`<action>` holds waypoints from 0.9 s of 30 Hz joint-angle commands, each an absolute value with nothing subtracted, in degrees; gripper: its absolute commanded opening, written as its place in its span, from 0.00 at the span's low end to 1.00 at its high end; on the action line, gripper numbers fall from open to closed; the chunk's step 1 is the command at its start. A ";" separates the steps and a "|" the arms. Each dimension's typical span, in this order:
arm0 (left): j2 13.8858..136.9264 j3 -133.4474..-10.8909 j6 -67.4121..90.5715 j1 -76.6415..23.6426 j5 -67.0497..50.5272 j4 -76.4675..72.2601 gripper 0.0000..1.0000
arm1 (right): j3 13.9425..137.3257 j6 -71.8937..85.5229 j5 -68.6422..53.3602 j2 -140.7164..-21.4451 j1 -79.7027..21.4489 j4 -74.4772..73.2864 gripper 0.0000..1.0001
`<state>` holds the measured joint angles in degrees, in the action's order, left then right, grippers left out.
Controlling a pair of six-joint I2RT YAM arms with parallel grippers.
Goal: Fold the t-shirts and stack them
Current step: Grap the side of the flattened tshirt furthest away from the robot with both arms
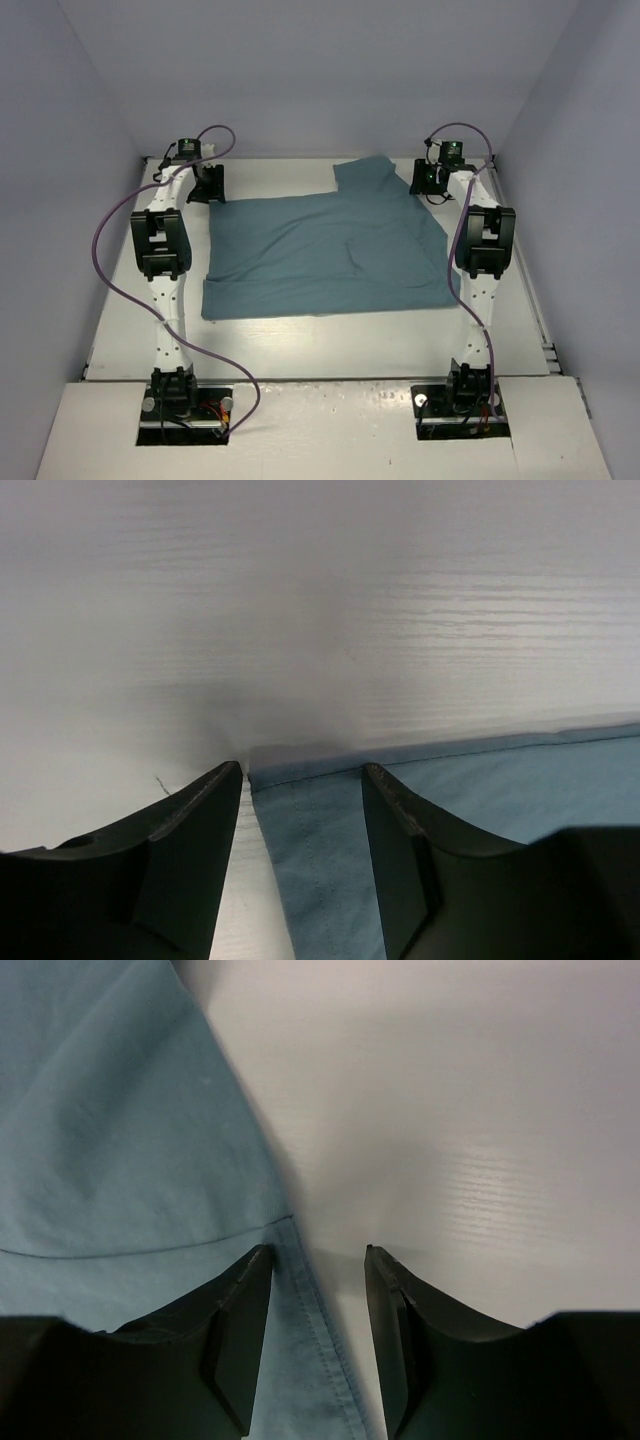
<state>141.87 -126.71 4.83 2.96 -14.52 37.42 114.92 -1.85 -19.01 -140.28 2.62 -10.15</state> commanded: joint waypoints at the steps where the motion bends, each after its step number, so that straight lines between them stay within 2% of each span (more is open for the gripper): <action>1: 141.24 -128.67 4.19 3.34 -17.49 37.44 0.44 | 117.89 -2.64 -22.71 -140.98 2.55 -9.23 0.40; 6: 141.06 -128.22 3.78 3.34 -18.11 37.36 0.34 | 119.56 -2.28 -26.31 -143.18 2.55 -9.23 0.40; 9: 140.94 -127.97 3.75 3.37 -18.75 37.44 0.33 | 120.50 -1.69 -28.14 -144.24 2.52 -9.23 0.40; 13: 140.65 -127.74 3.69 3.52 -19.60 37.44 0.35 | 120.53 -1.41 -29.71 -144.76 2.46 -9.32 0.38; 15: 140.35 -127.40 3.68 3.72 -19.91 37.51 0.42 | 120.12 -1.42 -29.79 -144.65 2.55 -9.32 0.37; 19: 140.10 -126.38 3.36 4.25 -20.69 37.47 0.43 | 119.80 -1.58 -29.83 -144.49 2.55 -9.32 0.33; 22: 140.01 -125.42 2.70 4.31 -20.66 37.53 0.43 | 119.88 -1.44 -30.15 -144.58 2.55 -9.32 0.25; 25: 140.23 -125.25 2.68 4.39 -20.68 37.47 0.35 | 120.11 -1.38 -30.28 -144.67 2.55 -9.23 0.18; 26: 140.40 -125.60 2.84 4.39 -20.74 37.53 0.30 | 120.26 -1.29 -30.42 -144.67 2.55 -9.24 0.14; 27: 140.55 -125.96 2.94 4.39 -20.74 37.53 0.20 | 120.36 -1.19 -30.47 -144.67 2.55 -9.29 0.12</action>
<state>142.02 -126.14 3.79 3.83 -20.11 36.56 119.44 -1.46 -29.03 -144.35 2.66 -8.38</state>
